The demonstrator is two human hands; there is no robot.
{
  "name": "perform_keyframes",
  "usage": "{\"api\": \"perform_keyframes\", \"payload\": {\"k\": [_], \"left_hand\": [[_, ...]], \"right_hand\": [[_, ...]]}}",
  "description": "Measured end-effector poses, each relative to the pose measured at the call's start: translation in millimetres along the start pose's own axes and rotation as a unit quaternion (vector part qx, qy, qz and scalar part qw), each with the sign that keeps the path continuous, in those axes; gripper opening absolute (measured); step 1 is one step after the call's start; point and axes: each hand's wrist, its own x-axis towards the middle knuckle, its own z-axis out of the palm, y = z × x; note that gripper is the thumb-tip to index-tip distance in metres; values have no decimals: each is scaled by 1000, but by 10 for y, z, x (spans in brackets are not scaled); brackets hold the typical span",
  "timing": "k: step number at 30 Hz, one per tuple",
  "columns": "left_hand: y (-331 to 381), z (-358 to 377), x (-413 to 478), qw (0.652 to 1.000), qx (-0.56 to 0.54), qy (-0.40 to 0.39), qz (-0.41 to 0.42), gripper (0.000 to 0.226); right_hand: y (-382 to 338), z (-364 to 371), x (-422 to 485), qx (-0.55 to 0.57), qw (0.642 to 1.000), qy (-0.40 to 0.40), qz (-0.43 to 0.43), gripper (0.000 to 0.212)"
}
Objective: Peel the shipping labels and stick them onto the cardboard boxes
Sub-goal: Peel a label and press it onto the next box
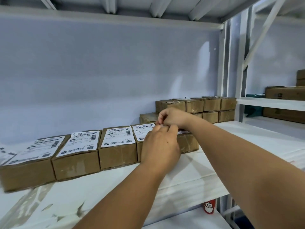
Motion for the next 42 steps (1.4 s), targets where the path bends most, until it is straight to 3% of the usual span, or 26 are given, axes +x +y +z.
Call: {"api": "perform_keyframes", "payload": {"k": [5, 9, 12, 15, 18, 22, 26, 32, 35, 40, 42], "left_hand": [[2, 4, 1, 1000, 0, -10, -8, 28], [0, 8, -2, 1000, 5, -6, -9, 28], [5, 12, 1, 1000, 15, -4, -6, 29], [19, 10, 4, 1000, 18, -2, -19, 32], [33, 1, -5, 999, 21, -9, -25, 34], [41, 9, -12, 1000, 21, -1, -19, 28], [31, 33, -10, 999, 44, 1, -11, 28], [-18, 149, 0, 997, 69, 25, 31, 33], [-10, 148, 2, 996, 79, -15, 38, 34], [-15, 130, -10, 995, 62, 65, 42, 21], [-26, 159, -17, 995, 61, 71, 41, 19]], "right_hand": [[55, 29, 67, -36, 999, -12, -3, 30], [9, 41, 56, -71, 996, -57, 0, 53], [-13, 25, 0, -60, 998, 4, -5, 51], [71, -104, -130, -52, 996, 67, -12, 32], [319, -284, -322, 3, 999, 41, 28, 15], [622, -310, -580, 130, 987, 38, 91, 22], [684, -152, -654, 270, 955, 69, 101, 23], [620, -98, -749, 290, 945, 123, 87, 18], [626, -113, -790, 296, 945, 121, 65, 15], [644, -110, -821, 308, 944, 106, 55, 10], [671, -127, -799, 313, 943, 92, 67, 18]]}}
